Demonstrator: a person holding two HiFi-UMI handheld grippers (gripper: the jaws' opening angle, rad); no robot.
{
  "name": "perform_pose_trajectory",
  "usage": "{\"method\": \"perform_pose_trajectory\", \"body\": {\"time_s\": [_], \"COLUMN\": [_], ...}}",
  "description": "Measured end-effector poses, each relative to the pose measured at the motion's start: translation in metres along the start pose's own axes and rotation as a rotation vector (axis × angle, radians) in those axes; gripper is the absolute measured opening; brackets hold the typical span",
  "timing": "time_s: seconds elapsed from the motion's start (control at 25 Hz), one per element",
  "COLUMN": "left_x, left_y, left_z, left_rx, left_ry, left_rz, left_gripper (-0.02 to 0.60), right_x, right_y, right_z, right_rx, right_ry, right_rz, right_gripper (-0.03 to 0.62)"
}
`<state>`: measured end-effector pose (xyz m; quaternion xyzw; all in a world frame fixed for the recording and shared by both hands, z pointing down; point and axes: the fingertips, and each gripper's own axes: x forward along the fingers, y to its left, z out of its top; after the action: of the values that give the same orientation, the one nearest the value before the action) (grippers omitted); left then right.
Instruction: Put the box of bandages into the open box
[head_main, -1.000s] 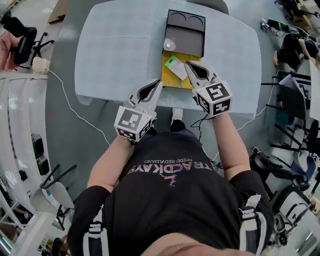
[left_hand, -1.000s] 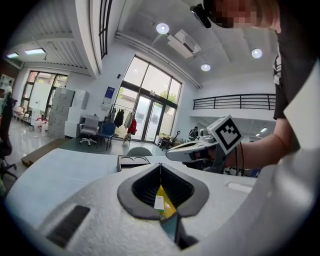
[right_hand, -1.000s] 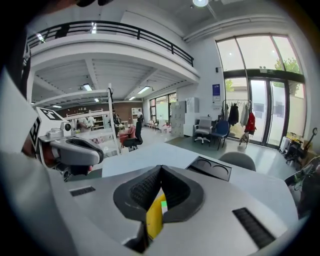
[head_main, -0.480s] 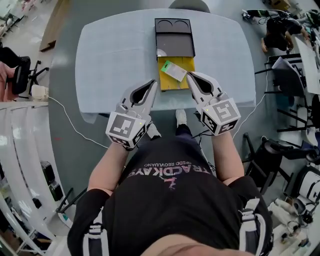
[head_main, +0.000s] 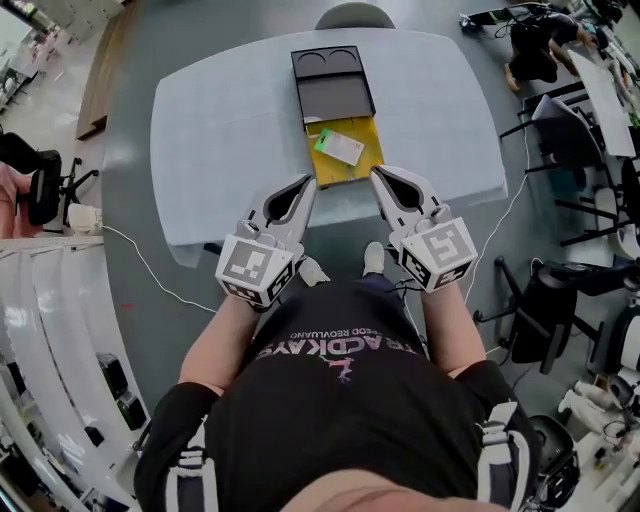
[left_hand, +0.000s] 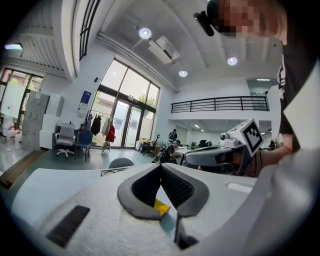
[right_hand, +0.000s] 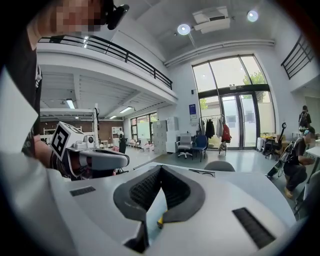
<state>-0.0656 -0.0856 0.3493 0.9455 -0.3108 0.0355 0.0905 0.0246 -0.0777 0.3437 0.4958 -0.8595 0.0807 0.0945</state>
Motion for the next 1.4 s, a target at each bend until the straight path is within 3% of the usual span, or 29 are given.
{"method": "perform_pose_trajectory", "body": {"time_s": [0.32,1.0,1.4], "left_x": [0.001,0.019,0.027], "left_y": [-0.027,-0.085,-0.104], "left_z": [-0.003,-0.01,-0.017], "left_rx": [-0.004,-0.025,-0.034], "left_ry": [0.003,-0.026,-0.021], "left_rz": [0.031,0.271,0.344], "left_gripper": [0.017,0.017,0.017], "right_x": [-0.019,-0.062,-0.07], "right_y": [-0.006,-0.035,-0.047], "right_z": [0.002,-0.004,-0.013], "right_rx": [-0.008,-0.057,-0.048], "right_ry": [-0.015,-0.018,-0.022], "right_rz": [0.044,0.259,0.33], "right_gripper": [0.011,0.011,0.011]}}
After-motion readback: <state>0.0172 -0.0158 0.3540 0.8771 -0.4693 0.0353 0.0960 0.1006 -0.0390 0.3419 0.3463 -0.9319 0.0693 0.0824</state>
